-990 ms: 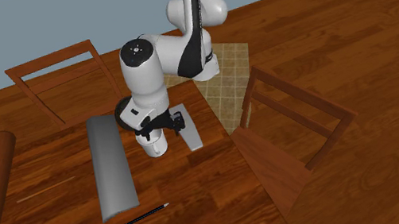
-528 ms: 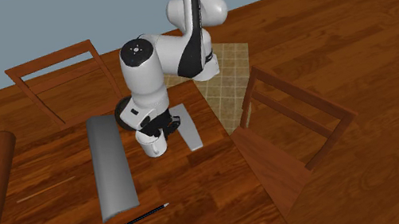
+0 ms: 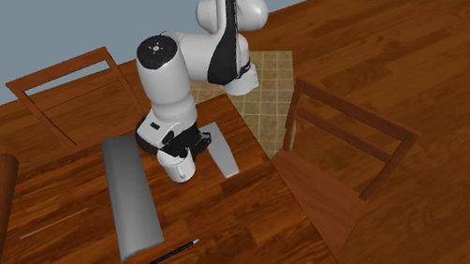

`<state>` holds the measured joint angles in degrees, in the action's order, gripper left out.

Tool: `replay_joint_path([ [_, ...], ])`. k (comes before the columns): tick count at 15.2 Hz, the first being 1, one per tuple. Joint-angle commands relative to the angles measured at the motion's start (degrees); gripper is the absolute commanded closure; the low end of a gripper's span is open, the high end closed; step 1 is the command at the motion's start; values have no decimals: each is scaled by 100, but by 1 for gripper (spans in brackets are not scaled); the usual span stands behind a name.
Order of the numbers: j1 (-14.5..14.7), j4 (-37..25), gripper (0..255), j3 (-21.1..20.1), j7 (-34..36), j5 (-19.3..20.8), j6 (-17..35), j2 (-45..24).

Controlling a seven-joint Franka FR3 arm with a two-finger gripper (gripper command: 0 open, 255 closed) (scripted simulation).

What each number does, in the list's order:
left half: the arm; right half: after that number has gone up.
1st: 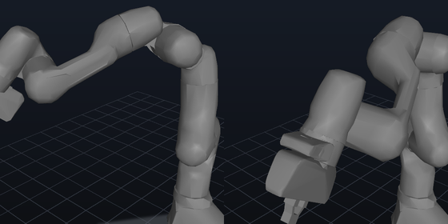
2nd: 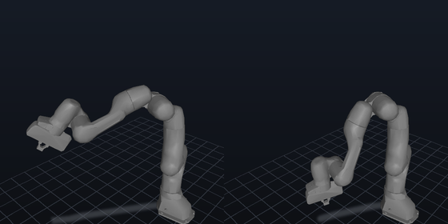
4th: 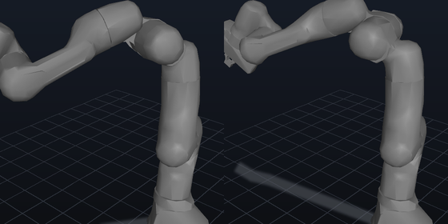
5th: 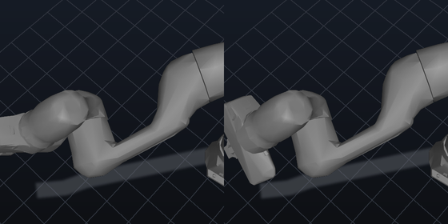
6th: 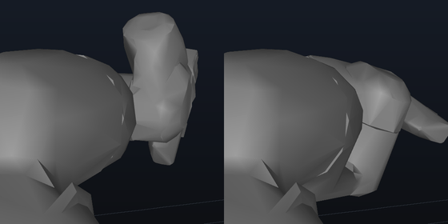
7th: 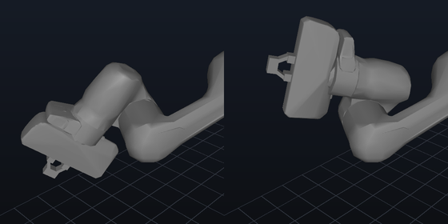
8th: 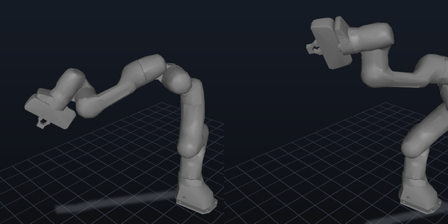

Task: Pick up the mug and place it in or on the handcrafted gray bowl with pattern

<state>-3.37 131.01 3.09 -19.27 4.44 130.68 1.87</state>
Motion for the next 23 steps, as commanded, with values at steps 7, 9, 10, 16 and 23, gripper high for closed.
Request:
replay_joint_path([
  [7, 7, -299, 255, -8, -31, -14, -615, 317],
  [9, 8, -388, 255, -10, -39, -18, -770, 382],
  [10, 9, -435, 255, -11, -43, -20, -847, 412],
  [16, 13, -740, 255, -17, -66, -31, -1309, 570],
  [23, 18, -1151, 255, -24, -94, -42, -1846, 697],
])
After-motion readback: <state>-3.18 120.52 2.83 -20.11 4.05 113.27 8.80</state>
